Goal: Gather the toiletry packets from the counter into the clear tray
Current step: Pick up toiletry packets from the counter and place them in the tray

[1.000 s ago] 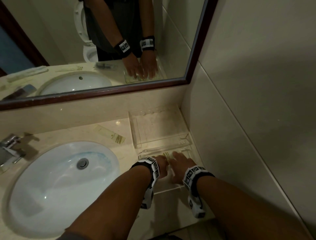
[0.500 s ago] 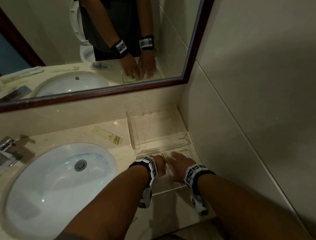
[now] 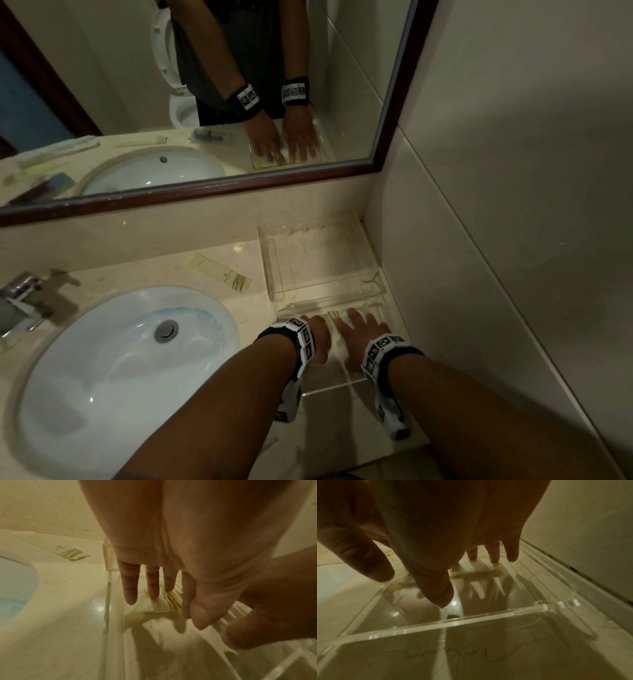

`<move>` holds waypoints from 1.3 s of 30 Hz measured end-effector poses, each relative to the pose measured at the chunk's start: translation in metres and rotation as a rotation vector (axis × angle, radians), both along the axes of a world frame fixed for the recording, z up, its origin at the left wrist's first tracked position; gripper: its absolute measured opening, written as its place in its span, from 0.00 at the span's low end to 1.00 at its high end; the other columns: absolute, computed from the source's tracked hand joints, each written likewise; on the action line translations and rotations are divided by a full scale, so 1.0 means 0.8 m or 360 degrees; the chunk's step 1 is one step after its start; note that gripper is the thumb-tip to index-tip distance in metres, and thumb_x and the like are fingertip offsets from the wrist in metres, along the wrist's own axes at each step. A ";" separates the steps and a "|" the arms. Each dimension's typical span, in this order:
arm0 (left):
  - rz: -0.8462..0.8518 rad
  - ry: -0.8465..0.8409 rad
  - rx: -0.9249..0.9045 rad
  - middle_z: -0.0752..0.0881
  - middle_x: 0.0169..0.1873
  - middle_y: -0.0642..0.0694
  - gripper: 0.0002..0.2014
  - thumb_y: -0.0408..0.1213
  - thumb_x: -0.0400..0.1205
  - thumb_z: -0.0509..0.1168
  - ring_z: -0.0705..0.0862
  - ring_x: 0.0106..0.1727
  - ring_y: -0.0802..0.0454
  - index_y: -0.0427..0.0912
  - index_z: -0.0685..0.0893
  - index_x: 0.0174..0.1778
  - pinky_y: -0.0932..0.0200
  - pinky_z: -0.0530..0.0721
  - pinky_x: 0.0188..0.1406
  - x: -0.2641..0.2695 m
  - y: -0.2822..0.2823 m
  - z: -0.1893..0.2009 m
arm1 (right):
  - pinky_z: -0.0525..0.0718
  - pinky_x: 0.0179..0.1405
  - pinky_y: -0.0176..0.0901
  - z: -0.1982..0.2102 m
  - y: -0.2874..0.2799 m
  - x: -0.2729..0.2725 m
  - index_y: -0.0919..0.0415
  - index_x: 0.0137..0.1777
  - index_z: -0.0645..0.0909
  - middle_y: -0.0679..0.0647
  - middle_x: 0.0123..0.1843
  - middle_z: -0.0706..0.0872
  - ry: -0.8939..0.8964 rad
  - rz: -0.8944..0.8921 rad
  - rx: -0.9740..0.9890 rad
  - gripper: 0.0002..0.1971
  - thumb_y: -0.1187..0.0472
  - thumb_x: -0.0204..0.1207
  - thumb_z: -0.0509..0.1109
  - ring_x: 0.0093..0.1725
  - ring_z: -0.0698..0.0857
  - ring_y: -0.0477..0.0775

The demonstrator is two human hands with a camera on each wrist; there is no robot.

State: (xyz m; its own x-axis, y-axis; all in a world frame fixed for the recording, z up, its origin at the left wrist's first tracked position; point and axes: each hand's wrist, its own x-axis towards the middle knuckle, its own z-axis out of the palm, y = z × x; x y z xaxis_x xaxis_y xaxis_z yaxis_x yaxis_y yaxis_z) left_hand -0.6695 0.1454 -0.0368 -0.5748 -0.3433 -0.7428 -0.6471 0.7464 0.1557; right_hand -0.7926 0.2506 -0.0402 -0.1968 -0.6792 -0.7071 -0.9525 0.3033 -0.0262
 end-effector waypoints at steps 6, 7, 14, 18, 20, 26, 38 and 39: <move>-0.0021 0.0021 -0.0117 0.66 0.78 0.38 0.36 0.49 0.76 0.74 0.71 0.75 0.35 0.43 0.71 0.79 0.44 0.76 0.67 0.000 0.006 -0.013 | 0.57 0.81 0.68 -0.004 0.001 0.005 0.37 0.85 0.31 0.50 0.89 0.35 -0.0001 -0.0059 0.0016 0.53 0.44 0.74 0.71 0.86 0.48 0.71; -0.0018 0.0053 -0.0107 0.65 0.80 0.38 0.36 0.51 0.78 0.73 0.69 0.76 0.35 0.42 0.71 0.80 0.43 0.75 0.68 -0.002 0.007 -0.011 | 0.57 0.81 0.68 -0.004 0.000 0.005 0.36 0.85 0.31 0.50 0.89 0.35 -0.0007 -0.0070 0.0011 0.52 0.44 0.75 0.70 0.86 0.48 0.70; -0.0014 0.0049 -0.0060 0.62 0.82 0.40 0.39 0.58 0.72 0.74 0.68 0.76 0.32 0.42 0.76 0.76 0.36 0.76 0.67 0.001 0.006 -0.015 | 0.58 0.81 0.67 0.001 -0.002 0.010 0.36 0.85 0.32 0.50 0.89 0.36 -0.0013 -0.0098 0.0017 0.54 0.45 0.73 0.72 0.85 0.50 0.70; -0.0003 0.0052 -0.0114 0.71 0.74 0.41 0.48 0.62 0.58 0.78 0.76 0.67 0.33 0.45 0.76 0.74 0.37 0.82 0.61 0.011 -0.001 -0.022 | 0.61 0.79 0.68 0.010 -0.003 0.008 0.37 0.85 0.35 0.52 0.89 0.37 -0.0011 -0.0060 0.0028 0.52 0.44 0.74 0.71 0.84 0.53 0.71; -0.0079 0.0027 -0.0083 0.72 0.71 0.44 0.43 0.61 0.59 0.80 0.75 0.66 0.34 0.46 0.81 0.69 0.37 0.82 0.59 0.012 -0.004 -0.023 | 0.61 0.80 0.68 0.014 -0.004 0.008 0.37 0.86 0.37 0.51 0.89 0.36 -0.0011 -0.0066 0.0051 0.51 0.44 0.74 0.72 0.84 0.53 0.71; 0.0029 0.0052 -0.0063 0.68 0.78 0.41 0.38 0.57 0.69 0.74 0.70 0.72 0.32 0.42 0.77 0.73 0.38 0.79 0.66 0.023 0.000 0.001 | 0.62 0.79 0.70 0.026 -0.007 0.013 0.37 0.86 0.41 0.51 0.89 0.35 0.0035 -0.0061 0.0067 0.47 0.45 0.76 0.70 0.84 0.55 0.71; 0.0066 0.0016 -0.0124 0.79 0.66 0.42 0.38 0.56 0.66 0.76 0.80 0.63 0.37 0.46 0.74 0.71 0.42 0.85 0.56 0.029 0.010 0.002 | 0.66 0.79 0.63 0.028 0.001 0.018 0.40 0.87 0.41 0.54 0.90 0.37 0.0037 -0.0051 0.0073 0.48 0.43 0.75 0.69 0.82 0.62 0.69; 0.0061 0.0022 -0.0134 0.78 0.69 0.43 0.40 0.56 0.66 0.77 0.79 0.66 0.38 0.48 0.73 0.74 0.42 0.85 0.57 0.029 0.013 0.002 | 0.66 0.79 0.63 0.028 0.001 0.019 0.40 0.87 0.41 0.53 0.90 0.37 0.0043 -0.0048 0.0072 0.48 0.43 0.75 0.69 0.82 0.62 0.69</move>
State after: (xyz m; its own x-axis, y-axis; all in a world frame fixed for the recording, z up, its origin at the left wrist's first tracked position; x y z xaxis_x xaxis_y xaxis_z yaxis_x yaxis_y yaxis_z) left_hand -0.6464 0.1557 -0.0354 -0.5699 -0.4262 -0.7025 -0.6735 0.7320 0.1023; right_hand -0.7776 0.2514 -0.0175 -0.2363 -0.6401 -0.7310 -0.9431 0.3323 0.0138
